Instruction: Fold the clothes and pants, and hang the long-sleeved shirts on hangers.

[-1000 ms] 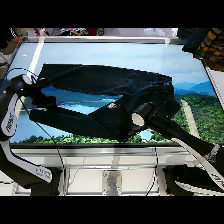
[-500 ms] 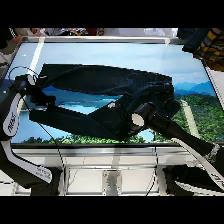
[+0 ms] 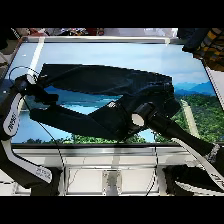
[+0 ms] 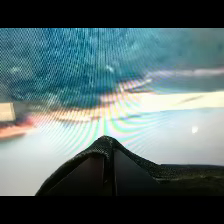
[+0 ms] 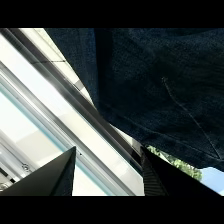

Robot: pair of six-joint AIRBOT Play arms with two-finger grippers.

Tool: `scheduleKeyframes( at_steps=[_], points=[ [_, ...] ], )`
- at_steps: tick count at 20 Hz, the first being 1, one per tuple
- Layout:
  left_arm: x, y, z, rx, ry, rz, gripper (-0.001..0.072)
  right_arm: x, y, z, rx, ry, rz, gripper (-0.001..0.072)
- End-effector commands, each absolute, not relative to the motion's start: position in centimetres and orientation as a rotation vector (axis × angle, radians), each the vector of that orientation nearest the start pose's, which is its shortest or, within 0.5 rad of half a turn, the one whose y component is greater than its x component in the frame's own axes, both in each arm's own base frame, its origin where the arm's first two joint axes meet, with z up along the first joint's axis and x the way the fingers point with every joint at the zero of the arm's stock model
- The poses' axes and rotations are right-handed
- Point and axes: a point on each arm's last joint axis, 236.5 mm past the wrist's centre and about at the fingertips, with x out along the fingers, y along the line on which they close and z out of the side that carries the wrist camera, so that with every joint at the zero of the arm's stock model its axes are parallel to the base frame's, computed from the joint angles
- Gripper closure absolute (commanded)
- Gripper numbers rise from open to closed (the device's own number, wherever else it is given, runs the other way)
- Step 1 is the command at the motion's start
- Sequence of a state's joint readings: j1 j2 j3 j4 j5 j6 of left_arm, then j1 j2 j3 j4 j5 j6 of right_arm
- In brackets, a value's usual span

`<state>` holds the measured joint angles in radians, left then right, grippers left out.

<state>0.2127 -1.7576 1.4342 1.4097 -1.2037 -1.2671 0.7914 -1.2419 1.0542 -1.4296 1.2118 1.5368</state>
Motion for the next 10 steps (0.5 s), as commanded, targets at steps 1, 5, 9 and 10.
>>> scheduleKeyframes(
  at_steps=[1,5,9,10],
  points=[
    [43.9,6.3,-6.9,-0.041,1.433,-0.120,0.0688,23.3,25.3,-1.6,-0.490,1.335,0.695,0.0274],
    [50.2,7.7,7.0,0.039,1.084,-0.068,0.0690,29.8,20.8,-0.1,-0.354,1.273,0.508,0.0273],
    [51.7,8.2,24.9,0.074,0.696,-0.027,0.0690,37.7,12.4,5.9,-0.156,1.147,0.283,0.0274],
    [50.6,8.2,28.1,0.050,0.620,-0.033,0.0690,38.7,10.0,7.6,-0.134,1.121,0.239,0.0273]
  ],
)
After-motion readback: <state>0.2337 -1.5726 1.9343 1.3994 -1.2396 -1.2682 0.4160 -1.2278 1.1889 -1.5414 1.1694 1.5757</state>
